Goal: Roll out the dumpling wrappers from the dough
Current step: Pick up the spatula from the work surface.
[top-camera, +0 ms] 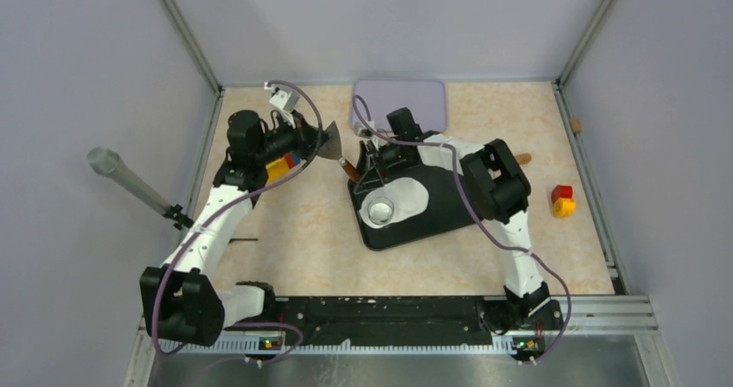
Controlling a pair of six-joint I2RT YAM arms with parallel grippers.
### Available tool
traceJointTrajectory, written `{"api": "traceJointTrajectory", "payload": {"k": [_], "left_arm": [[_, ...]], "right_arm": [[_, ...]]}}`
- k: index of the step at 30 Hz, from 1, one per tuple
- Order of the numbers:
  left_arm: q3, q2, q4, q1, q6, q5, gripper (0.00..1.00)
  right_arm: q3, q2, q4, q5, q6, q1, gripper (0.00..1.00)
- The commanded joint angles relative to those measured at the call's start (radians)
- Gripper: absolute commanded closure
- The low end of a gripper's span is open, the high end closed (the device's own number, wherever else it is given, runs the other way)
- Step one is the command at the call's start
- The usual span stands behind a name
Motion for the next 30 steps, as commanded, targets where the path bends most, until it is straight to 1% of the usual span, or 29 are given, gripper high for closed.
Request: {"api": "traceJointTrajectory", "payload": {"k": [1, 3, 5, 7, 9, 11, 12, 13, 15, 16, 18, 19, 20, 21, 22, 23, 26, 28, 30], "left_arm": [[-0.004, -0.044, 0.117, 0.03, -0.062, 0.05, 1.0], [-0.007, -0.049, 0.123, 0.042, -0.07, 0.054, 1.0], [-0.013, -0.06, 0.129, 0.059, -0.074, 0.055, 1.0], [-0.022, -0.068, 0.132, 0.076, -0.076, 0.057, 1.0], [-0.029, -0.075, 0.133, 0.091, -0.078, 0.057, 1.0], [-0.03, -0.08, 0.12, 0.096, -0.067, 0.061, 1.0], [-0.028, -0.081, 0.11, 0.096, -0.059, 0.062, 0.95], [-0.026, -0.083, 0.096, 0.097, -0.051, 0.064, 0.86], [-0.017, -0.094, 0.063, 0.1, -0.029, 0.065, 0.52], [-0.008, -0.099, 0.042, 0.102, -0.023, 0.059, 0.4], [0.014, -0.111, -0.009, 0.11, -0.001, 0.05, 0.27], [0.028, -0.115, -0.031, 0.115, 0.01, 0.049, 0.23], [0.043, -0.12, -0.052, 0.121, 0.023, 0.053, 0.22], [0.061, -0.123, -0.074, 0.128, 0.039, 0.062, 0.07], [0.077, -0.126, -0.107, 0.131, 0.059, 0.08, 0.02], [0.095, -0.127, -0.139, 0.131, 0.093, 0.11, 0.01], [0.123, -0.13, -0.186, 0.131, 0.179, 0.293, 0.01], [0.152, -0.135, -0.286, 0.125, 0.325, 0.414, 0.01], [0.17, -0.144, -0.411, 0.099, 0.485, 0.457, 0.01]], "right_arm": [[0.141, 0.035, -0.182, -0.104, -0.143, 0.03, 0.58], [0.217, 0.059, -0.408, -0.137, -0.324, 0.037, 0.76], [0.304, 0.083, -0.651, -0.163, -0.533, 0.037, 1.0], [0.37, 0.095, -0.848, -0.16, -0.685, 0.033, 1.0], [0.394, 0.079, -0.967, -0.154, -0.777, 0.025, 1.0], [0.383, 0.043, -0.978, -0.123, -0.751, 0.019, 1.0], [0.37, 0.023, -0.951, -0.101, -0.708, 0.019, 1.0], [0.352, 0.002, -0.914, -0.065, -0.643, 0.019, 1.0], [0.322, -0.033, -0.791, 0.041, -0.398, 0.02, 1.0], [0.317, -0.048, -0.773, 0.102, -0.297, 0.02, 1.0], [0.327, -0.068, -0.835, 0.195, -0.28, 0.02, 1.0], [0.331, -0.079, -0.862, 0.222, -0.271, 0.02, 1.0], [0.332, -0.09, -0.894, 0.24, -0.276, 0.018, 1.0], [0.328, -0.106, -0.92, 0.262, -0.278, 0.017, 1.0], [0.318, -0.127, -0.932, 0.294, -0.27, 0.018, 1.0], [0.309, -0.147, -0.94, 0.322, -0.263, 0.019, 1.0], [0.31, -0.199, -1.011, 0.413, -0.28, 0.022, 1.0], [0.337, -0.207, -1.098, 0.452, -0.321, 0.023, 1.0], [0.351, -0.214, -1.19, 0.458, -0.358, 0.024, 1.0]]}}
